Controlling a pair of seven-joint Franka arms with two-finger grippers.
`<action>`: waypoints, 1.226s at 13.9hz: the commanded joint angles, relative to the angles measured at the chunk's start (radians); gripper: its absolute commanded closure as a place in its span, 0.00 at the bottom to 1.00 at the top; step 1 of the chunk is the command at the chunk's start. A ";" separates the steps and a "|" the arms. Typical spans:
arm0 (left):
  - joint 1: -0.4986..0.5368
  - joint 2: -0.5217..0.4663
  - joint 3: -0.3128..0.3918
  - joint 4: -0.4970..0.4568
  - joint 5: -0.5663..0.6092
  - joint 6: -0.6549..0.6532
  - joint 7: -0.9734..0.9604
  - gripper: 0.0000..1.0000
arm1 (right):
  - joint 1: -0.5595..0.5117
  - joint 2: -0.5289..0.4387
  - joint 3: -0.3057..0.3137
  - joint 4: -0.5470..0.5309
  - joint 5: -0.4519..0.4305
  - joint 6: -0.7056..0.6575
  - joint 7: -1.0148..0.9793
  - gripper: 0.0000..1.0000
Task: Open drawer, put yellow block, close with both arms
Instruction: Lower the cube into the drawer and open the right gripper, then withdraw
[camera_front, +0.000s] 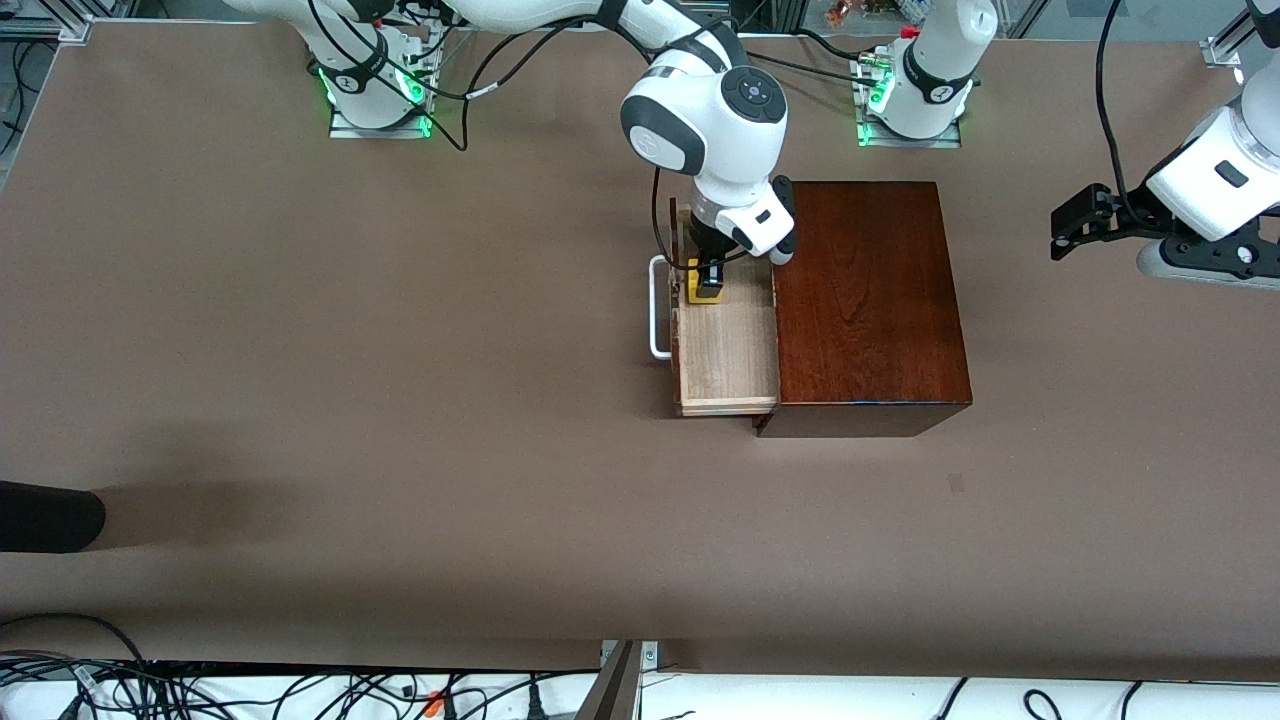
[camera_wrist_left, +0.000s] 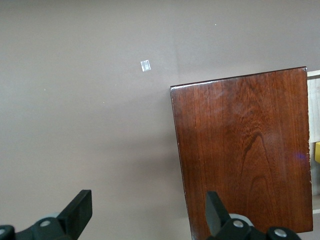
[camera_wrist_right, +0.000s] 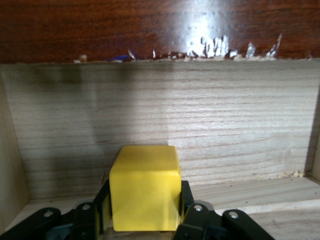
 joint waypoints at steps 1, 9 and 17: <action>0.006 -0.012 0.001 -0.003 0.010 0.003 0.011 0.00 | 0.011 0.020 -0.008 0.031 -0.023 -0.002 -0.025 0.69; 0.006 -0.012 0.002 -0.002 0.008 0.003 0.013 0.00 | 0.000 0.011 -0.011 0.037 -0.022 -0.008 -0.013 0.00; 0.006 -0.012 0.004 0.000 0.010 0.003 0.019 0.00 | -0.138 -0.209 -0.015 0.040 0.079 -0.156 0.029 0.00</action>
